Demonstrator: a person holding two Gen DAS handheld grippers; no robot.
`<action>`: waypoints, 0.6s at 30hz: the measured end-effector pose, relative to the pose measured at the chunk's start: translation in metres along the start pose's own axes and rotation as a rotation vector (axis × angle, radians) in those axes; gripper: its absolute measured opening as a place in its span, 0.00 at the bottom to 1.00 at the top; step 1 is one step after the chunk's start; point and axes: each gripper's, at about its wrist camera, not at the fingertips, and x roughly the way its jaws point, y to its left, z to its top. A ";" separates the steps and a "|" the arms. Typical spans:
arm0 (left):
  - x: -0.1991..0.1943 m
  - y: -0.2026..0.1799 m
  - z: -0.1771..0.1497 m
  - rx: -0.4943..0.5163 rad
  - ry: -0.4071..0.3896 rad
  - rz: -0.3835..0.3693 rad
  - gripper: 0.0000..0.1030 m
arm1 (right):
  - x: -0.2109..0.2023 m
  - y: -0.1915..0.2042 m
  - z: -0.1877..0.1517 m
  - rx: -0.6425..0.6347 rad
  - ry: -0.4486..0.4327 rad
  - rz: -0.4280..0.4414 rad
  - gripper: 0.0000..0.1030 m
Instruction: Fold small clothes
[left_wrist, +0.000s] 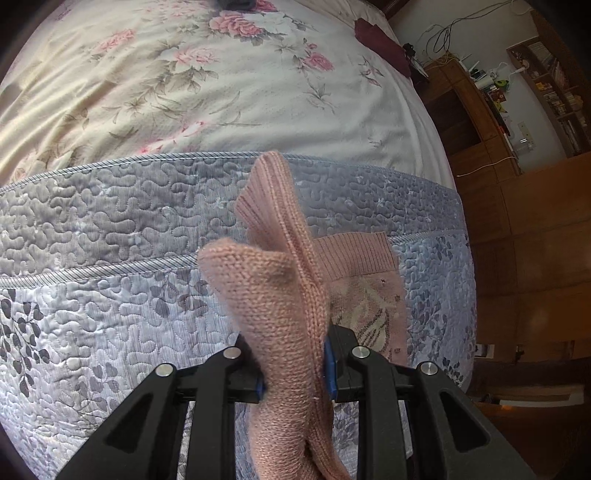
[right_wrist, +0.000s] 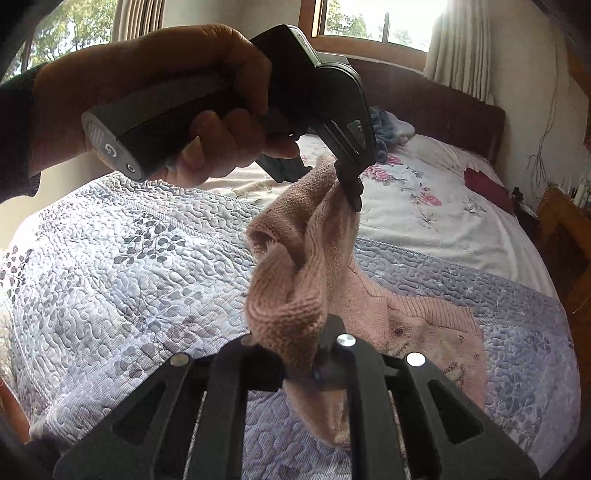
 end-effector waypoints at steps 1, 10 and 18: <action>0.002 -0.006 0.001 0.003 0.003 0.010 0.22 | -0.002 -0.006 -0.001 0.014 -0.002 0.006 0.09; 0.031 -0.064 0.009 0.044 0.036 0.116 0.22 | -0.017 -0.064 -0.022 0.165 -0.023 0.028 0.09; 0.073 -0.115 0.015 0.099 0.077 0.201 0.22 | -0.022 -0.116 -0.050 0.292 -0.032 0.045 0.09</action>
